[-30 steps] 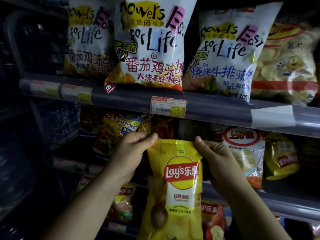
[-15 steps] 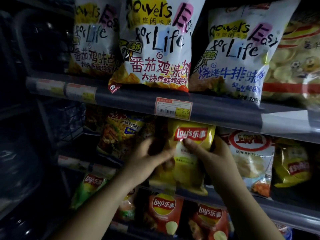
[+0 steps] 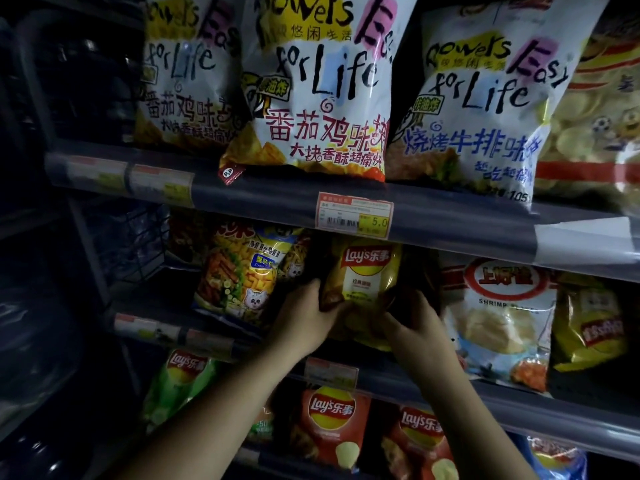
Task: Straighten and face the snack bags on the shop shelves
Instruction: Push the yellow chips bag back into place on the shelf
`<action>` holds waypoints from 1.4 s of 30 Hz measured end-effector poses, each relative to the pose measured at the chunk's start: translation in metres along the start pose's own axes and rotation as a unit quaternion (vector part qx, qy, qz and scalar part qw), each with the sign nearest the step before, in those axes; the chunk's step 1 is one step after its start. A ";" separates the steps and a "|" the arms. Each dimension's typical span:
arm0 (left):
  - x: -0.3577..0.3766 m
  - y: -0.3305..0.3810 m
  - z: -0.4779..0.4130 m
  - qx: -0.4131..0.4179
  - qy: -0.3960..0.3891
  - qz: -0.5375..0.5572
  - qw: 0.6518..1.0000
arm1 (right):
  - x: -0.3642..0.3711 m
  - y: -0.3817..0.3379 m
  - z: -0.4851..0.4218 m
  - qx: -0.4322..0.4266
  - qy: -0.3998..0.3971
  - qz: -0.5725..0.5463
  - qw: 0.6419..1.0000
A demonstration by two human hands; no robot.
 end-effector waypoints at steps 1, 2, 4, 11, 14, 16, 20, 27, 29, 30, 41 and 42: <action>-0.002 0.004 0.003 0.011 0.001 -0.017 1.000 | -0.001 -0.001 0.002 -0.006 0.008 0.001 1.000; -0.005 0.008 0.007 0.022 0.003 -0.039 0.999 | -0.003 -0.003 0.003 -0.011 0.024 0.010 1.000; -0.018 0.019 0.017 0.065 0.020 -0.076 0.995 | -0.009 -0.010 0.008 -0.030 0.083 0.044 0.995; -0.151 0.012 0.048 0.181 0.272 -0.063 0.943 | 0.060 -0.074 0.007 -0.113 0.007 0.050 0.992; -0.177 -0.035 0.024 -0.014 0.200 -0.027 0.979 | 0.112 -0.096 -0.007 -0.097 -0.070 0.052 0.991; -0.173 -0.054 0.015 -0.110 0.107 0.019 0.988 | 0.137 -0.103 -0.013 -0.068 -0.111 -0.004 0.991; -0.179 -0.044 0.014 -0.072 0.055 0.068 0.994 | 0.137 -0.111 -0.008 -0.037 -0.107 -0.080 0.990; -0.167 -0.021 0.056 -0.064 -0.083 0.261 0.960 | 0.120 -0.110 0.037 0.005 -0.206 -0.221 0.953; -0.164 -0.023 0.067 -0.054 -0.106 0.292 0.949 | 0.119 -0.101 0.045 0.031 -0.199 -0.243 0.949; -0.164 -0.024 0.072 -0.050 -0.114 0.309 0.943 | 0.119 -0.097 0.050 0.040 -0.198 -0.251 0.947; -0.159 -0.041 0.091 -0.061 -0.177 0.321 0.928 | 0.115 -0.080 0.072 0.058 -0.183 -0.248 0.949; -0.163 -0.039 0.086 -0.055 -0.159 0.318 0.933 | 0.113 -0.080 0.073 0.056 -0.182 -0.233 0.954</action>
Point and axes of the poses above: each hand's wrist, its own z-axis away from the middle knuckle, its own x-axis out of the palm, y = z × x, the point moved 6 cm from there along -z, towards the middle knuckle, and after that the axes turned 8 degrees about z, right-handed, at the moved point
